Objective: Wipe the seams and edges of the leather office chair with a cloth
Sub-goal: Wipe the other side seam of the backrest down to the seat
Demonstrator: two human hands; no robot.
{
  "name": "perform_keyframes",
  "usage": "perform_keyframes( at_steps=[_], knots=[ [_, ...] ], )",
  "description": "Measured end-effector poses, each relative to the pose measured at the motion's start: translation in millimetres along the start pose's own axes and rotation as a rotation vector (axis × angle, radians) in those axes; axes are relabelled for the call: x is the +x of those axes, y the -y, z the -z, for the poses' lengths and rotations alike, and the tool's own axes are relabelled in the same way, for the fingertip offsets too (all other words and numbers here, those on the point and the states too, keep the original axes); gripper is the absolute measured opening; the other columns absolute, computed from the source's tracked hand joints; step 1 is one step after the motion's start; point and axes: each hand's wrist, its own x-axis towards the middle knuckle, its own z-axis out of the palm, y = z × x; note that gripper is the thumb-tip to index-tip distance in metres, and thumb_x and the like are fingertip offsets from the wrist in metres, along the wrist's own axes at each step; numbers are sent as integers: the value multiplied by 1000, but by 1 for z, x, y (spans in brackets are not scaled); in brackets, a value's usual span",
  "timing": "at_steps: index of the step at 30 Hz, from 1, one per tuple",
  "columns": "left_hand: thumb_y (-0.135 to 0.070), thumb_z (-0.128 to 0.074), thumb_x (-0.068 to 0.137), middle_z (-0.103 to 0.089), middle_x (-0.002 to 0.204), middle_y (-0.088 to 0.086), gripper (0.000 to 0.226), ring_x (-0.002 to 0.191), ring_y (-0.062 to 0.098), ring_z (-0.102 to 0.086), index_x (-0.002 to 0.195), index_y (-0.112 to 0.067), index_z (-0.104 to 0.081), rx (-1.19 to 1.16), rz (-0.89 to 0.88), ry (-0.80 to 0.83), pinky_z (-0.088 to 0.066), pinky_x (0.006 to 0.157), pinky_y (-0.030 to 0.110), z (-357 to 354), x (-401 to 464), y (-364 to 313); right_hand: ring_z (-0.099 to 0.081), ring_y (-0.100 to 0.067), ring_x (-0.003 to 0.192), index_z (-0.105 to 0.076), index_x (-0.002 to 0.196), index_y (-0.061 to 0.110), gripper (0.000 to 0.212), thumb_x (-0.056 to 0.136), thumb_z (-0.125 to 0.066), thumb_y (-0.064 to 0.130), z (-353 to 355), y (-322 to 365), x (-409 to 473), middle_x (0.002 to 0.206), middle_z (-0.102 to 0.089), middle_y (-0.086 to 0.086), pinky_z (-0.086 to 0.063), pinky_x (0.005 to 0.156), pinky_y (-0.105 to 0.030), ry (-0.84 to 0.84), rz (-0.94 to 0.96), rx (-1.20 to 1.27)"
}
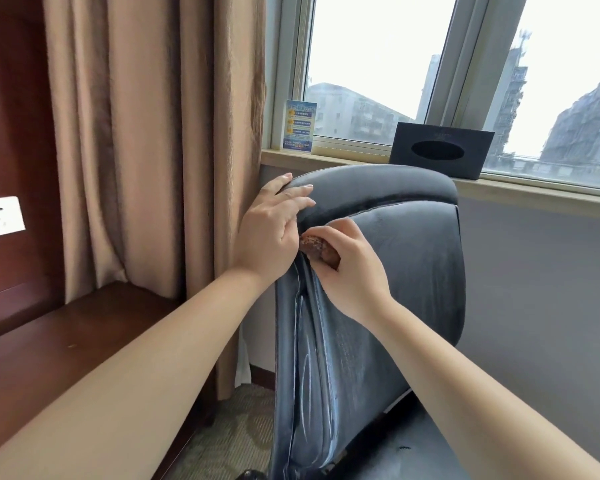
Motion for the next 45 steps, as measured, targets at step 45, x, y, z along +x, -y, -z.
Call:
perform_keyframes(
  at_steps=[45],
  knots=[
    [-3, -35, 82, -73, 105, 7, 38, 119, 32, -55, 78, -3, -72, -36, 42, -76, -28, 103, 8, -10, -1, -1, -52, -14, 73, -68, 102, 26, 27, 81, -67, 9, -1, -16, -39, 101, -48, 13, -43, 56, -26, -20, -26, -93]
  ],
)
